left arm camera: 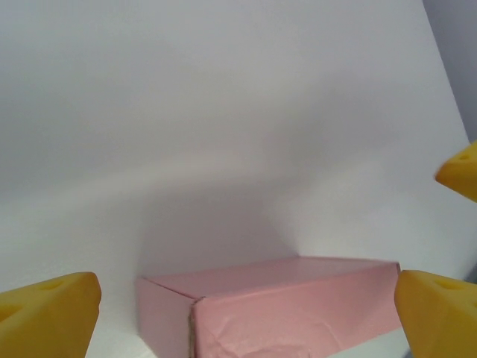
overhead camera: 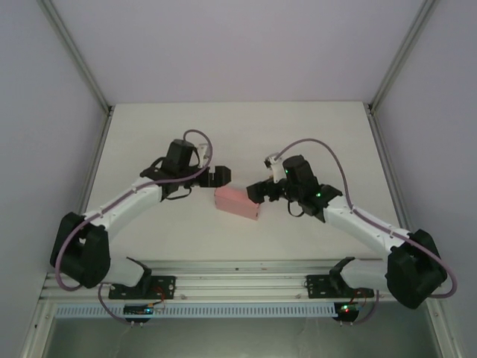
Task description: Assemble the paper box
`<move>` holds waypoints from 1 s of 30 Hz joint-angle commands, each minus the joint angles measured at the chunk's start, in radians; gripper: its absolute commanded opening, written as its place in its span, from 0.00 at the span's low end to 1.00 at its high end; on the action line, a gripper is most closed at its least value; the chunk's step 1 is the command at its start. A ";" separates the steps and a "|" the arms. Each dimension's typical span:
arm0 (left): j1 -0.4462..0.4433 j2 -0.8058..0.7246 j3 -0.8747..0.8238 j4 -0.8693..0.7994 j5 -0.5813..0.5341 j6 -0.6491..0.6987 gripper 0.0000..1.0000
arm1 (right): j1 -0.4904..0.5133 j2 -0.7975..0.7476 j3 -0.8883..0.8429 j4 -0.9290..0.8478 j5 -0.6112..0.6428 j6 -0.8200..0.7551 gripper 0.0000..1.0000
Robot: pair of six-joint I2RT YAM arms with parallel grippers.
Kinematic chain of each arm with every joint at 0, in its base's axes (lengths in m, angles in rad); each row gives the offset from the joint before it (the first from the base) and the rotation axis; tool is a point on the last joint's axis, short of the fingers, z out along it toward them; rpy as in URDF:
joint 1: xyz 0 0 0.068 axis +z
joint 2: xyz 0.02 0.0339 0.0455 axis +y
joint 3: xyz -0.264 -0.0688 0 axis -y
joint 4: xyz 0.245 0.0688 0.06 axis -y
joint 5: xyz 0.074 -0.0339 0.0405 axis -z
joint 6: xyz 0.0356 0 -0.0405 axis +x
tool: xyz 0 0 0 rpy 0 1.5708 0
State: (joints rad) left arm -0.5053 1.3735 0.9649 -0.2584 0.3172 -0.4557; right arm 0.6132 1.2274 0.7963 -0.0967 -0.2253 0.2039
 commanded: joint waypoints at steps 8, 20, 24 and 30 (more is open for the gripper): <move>0.145 -0.191 0.005 -0.236 -0.303 0.036 1.00 | 0.097 0.266 0.382 -0.492 -0.076 -0.523 0.99; 0.192 -0.299 -0.151 -0.211 -0.307 -0.011 0.99 | 0.204 0.628 0.669 -0.727 0.173 -0.637 0.99; 0.192 -0.299 -0.160 -0.209 -0.296 -0.006 1.00 | 0.213 0.688 0.696 -0.759 0.152 -0.710 0.90; 0.192 -0.315 -0.168 -0.196 -0.283 0.009 1.00 | 0.212 0.709 0.708 -0.753 0.169 -0.729 0.63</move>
State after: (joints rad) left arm -0.3176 1.0916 0.7952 -0.4534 0.0257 -0.4553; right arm 0.8253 1.9305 1.4673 -0.8062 -0.0780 -0.4915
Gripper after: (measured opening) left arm 0.994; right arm 0.681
